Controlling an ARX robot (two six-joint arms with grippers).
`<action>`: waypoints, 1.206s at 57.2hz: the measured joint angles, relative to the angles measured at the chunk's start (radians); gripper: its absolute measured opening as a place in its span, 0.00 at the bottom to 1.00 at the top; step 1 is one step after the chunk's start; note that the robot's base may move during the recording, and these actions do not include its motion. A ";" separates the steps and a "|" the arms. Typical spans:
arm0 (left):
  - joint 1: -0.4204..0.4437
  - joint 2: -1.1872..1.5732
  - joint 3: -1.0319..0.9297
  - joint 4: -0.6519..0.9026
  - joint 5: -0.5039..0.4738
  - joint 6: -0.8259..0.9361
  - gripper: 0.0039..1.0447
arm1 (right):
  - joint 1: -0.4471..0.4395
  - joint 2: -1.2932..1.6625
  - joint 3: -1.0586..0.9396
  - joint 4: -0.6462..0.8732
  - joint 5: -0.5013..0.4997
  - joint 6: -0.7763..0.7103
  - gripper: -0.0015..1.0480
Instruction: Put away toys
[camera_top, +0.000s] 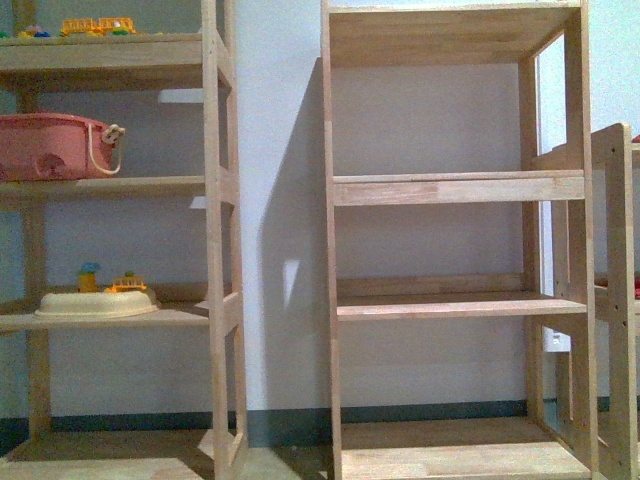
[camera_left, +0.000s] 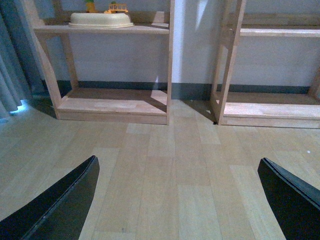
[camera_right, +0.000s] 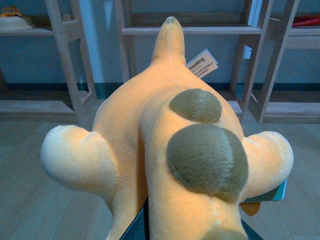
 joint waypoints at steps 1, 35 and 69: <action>0.000 0.000 0.000 0.000 0.000 0.000 0.94 | 0.000 0.000 0.000 0.000 0.000 0.000 0.07; 0.000 0.000 0.000 0.000 0.000 0.000 0.94 | 0.000 0.000 0.000 0.000 0.000 0.000 0.07; 0.000 0.000 0.000 0.000 0.000 0.000 0.94 | 0.000 0.000 0.000 0.000 0.000 0.000 0.07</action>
